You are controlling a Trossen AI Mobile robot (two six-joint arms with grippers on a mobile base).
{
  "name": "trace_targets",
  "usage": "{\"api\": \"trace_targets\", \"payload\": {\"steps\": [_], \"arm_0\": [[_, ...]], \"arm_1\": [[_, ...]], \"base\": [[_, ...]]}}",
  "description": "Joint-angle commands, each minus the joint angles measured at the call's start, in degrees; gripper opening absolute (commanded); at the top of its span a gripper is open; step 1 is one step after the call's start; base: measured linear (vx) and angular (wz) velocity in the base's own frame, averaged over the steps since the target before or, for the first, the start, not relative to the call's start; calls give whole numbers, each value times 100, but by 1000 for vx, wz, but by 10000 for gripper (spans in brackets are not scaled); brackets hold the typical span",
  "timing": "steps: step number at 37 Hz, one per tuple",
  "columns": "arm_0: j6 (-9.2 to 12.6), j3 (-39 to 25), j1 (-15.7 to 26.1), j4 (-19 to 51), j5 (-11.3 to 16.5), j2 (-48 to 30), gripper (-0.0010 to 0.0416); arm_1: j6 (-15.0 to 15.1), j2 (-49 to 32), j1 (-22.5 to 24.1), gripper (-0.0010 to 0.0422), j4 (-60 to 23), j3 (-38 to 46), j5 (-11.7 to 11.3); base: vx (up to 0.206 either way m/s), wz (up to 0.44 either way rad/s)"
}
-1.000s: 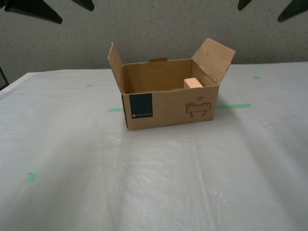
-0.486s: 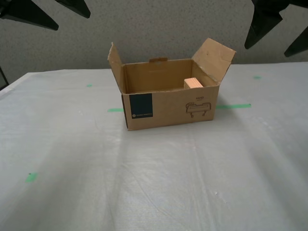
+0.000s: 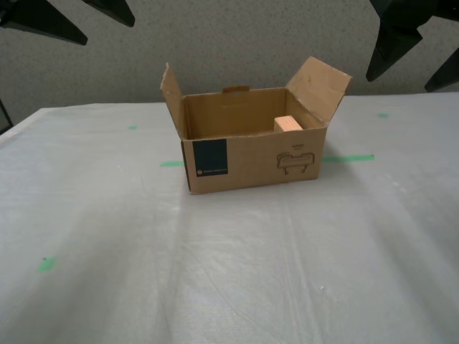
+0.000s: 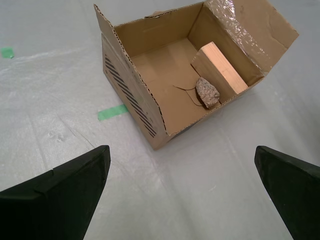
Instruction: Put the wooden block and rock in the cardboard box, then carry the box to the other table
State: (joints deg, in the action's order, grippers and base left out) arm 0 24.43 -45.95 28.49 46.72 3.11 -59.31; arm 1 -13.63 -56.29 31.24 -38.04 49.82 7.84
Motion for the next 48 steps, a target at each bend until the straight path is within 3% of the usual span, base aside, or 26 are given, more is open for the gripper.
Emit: {"api": "trace_targets", "payload": {"steps": [1, 48], "arm_0": [[24, -26, 2, -9, -11, -2, 390], [24, -15, 2, -7, -11, -2, 389]], "arm_1": [[-11, 0, -2, 396, 4, 0, 13], [-11, 0, -2, 396, 4, 0, 13]], "base": [[0, 0], [0, 0]]}}
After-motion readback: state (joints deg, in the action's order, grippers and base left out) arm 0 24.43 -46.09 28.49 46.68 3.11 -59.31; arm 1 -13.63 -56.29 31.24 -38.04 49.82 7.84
